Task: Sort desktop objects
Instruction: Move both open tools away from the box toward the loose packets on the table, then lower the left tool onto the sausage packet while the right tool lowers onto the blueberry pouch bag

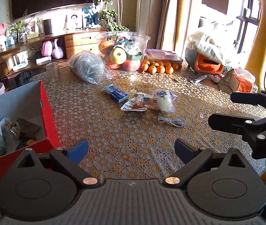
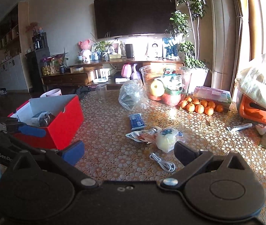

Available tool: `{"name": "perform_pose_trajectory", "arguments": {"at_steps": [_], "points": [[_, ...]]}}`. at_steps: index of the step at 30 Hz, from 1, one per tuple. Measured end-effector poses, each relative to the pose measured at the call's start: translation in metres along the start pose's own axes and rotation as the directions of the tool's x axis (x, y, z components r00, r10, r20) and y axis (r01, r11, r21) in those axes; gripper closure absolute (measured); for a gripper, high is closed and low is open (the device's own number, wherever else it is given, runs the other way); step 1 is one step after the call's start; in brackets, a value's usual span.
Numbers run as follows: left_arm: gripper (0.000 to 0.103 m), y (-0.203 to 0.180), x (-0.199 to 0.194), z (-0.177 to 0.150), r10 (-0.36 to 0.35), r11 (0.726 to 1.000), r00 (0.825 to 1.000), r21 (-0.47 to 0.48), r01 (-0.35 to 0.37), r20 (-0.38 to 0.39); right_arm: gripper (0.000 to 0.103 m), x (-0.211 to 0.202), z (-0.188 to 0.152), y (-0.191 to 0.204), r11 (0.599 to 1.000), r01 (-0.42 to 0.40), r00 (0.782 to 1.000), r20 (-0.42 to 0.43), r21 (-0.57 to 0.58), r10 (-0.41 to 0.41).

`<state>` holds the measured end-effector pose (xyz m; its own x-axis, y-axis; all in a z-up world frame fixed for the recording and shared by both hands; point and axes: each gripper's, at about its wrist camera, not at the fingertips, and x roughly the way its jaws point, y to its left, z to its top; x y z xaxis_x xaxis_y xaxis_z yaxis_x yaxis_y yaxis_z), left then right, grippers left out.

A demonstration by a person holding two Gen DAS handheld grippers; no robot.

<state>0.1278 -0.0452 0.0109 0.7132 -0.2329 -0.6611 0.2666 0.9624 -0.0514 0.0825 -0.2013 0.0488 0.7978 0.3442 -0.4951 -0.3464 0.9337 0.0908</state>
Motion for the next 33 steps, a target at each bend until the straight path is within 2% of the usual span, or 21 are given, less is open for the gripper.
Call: {"name": "perform_pose_trajectory", "arguments": {"at_steps": [20, 28, 33], "points": [[0.004, -0.015, 0.095, 0.025, -0.059, 0.997, 0.998, 0.045, 0.059, -0.009, 0.002, 0.068, 0.003, -0.060, 0.999, 0.038, 0.997, -0.070, 0.038, -0.035], [0.004, -0.012, 0.130, 0.033, -0.047, 0.997, 0.999, 0.054, 0.047, -0.002, 0.002, 0.098, 0.005, -0.075, 0.998, 0.037, 0.995, -0.095, 0.058, -0.031], [0.004, -0.012, 0.149, 0.035, -0.049, 0.995, 0.999, 0.092, 0.048, 0.008, 0.002, 0.118, 0.007, -0.085, 0.997, 0.042, 0.994, -0.108, 0.072, -0.034]]}}
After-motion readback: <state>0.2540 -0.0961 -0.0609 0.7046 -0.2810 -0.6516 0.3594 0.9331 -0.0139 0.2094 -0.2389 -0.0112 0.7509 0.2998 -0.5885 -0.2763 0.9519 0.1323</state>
